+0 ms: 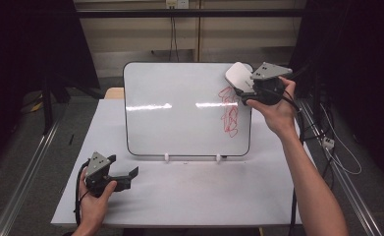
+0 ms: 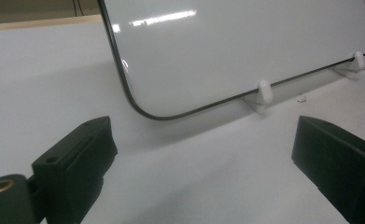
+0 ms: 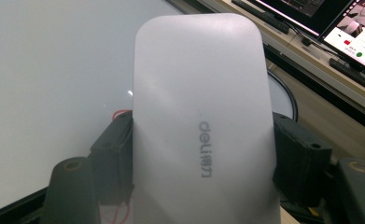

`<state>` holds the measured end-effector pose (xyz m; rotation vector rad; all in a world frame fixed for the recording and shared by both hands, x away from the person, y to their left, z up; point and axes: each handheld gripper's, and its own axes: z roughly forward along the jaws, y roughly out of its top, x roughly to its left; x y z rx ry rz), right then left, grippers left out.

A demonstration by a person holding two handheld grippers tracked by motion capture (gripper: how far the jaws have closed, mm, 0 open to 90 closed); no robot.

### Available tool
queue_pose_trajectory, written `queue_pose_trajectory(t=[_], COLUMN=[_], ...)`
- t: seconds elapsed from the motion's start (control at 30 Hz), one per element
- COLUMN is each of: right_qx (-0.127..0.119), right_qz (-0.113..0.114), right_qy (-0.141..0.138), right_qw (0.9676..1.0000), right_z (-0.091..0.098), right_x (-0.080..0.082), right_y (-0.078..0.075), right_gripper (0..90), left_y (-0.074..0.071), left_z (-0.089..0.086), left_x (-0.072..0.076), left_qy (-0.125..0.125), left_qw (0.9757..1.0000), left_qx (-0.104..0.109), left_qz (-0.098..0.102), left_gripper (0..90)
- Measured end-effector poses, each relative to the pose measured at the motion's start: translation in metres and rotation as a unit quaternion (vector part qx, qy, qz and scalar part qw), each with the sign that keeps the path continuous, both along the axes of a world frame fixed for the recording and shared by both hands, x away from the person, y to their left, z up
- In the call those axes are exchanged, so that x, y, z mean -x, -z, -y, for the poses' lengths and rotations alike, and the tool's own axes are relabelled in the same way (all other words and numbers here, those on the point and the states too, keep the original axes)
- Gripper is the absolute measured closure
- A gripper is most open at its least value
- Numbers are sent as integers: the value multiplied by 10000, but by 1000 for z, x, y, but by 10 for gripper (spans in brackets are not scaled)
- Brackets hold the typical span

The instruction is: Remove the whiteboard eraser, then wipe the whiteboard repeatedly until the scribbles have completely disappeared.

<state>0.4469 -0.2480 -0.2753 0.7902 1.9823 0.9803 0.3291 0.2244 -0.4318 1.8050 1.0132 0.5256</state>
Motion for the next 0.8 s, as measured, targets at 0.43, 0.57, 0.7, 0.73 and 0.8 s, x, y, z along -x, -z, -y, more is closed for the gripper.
queue_pose_trajectory(t=[0.43,0.57,0.7,0.73,0.8], right_qx=[-105,-134,-5,21,15], right_qz=[71,94,124,139,198], right_qy=[66,98,112,121,131], right_qw=[9999,9998,9999,9998,9997], right_z=[1,2,-3,-5,-9], right_x=[20,25,30,31,34], right_y=[11,14,18,20,23], right_gripper=[311,312,312,312,312], left_y=[-1,1,1,0,-1], left_z=[1,0,-2,-3,-3], left_x=[1,1,1,1,1], left_qy=[-5,5,1,-5,-12], left_qw=[10000,10000,10000,10000,10000], left_qx=[-19,-25,14,-2,16], left_qz=[31,-25,-19,-19,9], left_gripper=[57,57,57,58,57])
